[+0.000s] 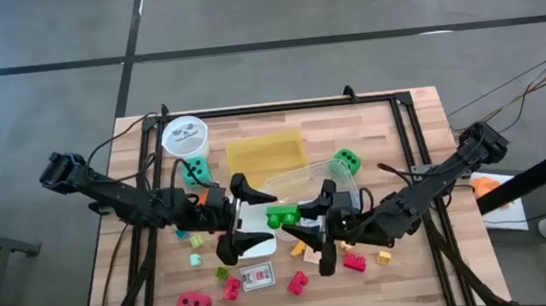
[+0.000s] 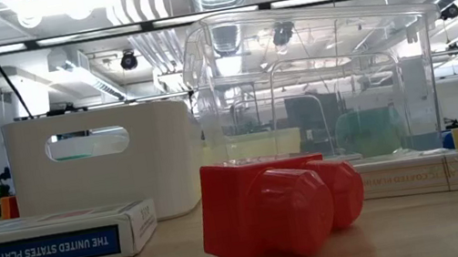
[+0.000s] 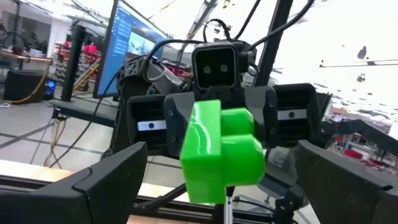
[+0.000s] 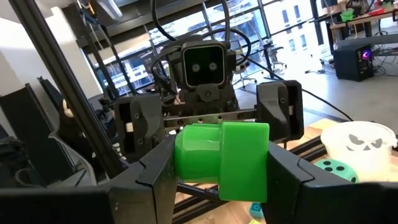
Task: Pick & Place Toys
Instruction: Put the green game piece into the yellow bin
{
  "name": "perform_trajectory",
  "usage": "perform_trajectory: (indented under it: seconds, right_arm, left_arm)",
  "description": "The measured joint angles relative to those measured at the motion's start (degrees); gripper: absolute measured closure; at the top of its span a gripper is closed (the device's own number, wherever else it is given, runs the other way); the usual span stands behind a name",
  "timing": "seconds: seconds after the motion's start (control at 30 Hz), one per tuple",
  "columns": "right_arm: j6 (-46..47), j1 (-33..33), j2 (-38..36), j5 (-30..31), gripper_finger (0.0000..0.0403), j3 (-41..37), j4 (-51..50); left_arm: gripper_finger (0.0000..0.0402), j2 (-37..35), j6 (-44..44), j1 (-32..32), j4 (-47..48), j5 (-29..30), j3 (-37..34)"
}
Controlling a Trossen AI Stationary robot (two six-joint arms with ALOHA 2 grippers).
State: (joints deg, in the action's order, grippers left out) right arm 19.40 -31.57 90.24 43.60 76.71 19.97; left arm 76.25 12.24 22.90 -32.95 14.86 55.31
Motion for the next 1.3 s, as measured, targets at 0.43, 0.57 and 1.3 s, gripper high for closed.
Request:
perform_trajectory:
  seconds: [0.43,0.57,1.3]
  right_arm:
    - [-0.3,0.7,0.0,-0.8,0.0242,-0.2,0.5]
    - [-0.1,1.0,0.0,-1.7,0.0242,-0.4,0.5]
    - [-1.6,1.9,1.5,-4.9,0.0242,-0.4,3.6]
  left_arm:
    - [0.0009,0.4,0.1,0.0,-0.1,-0.5,0.2]
    - [0.0013,0.4,-0.1,0.0,-0.1,-0.5,0.3]
    - [0.0241,0.4,-0.1,-0.1,1.1,-2.6,0.2]
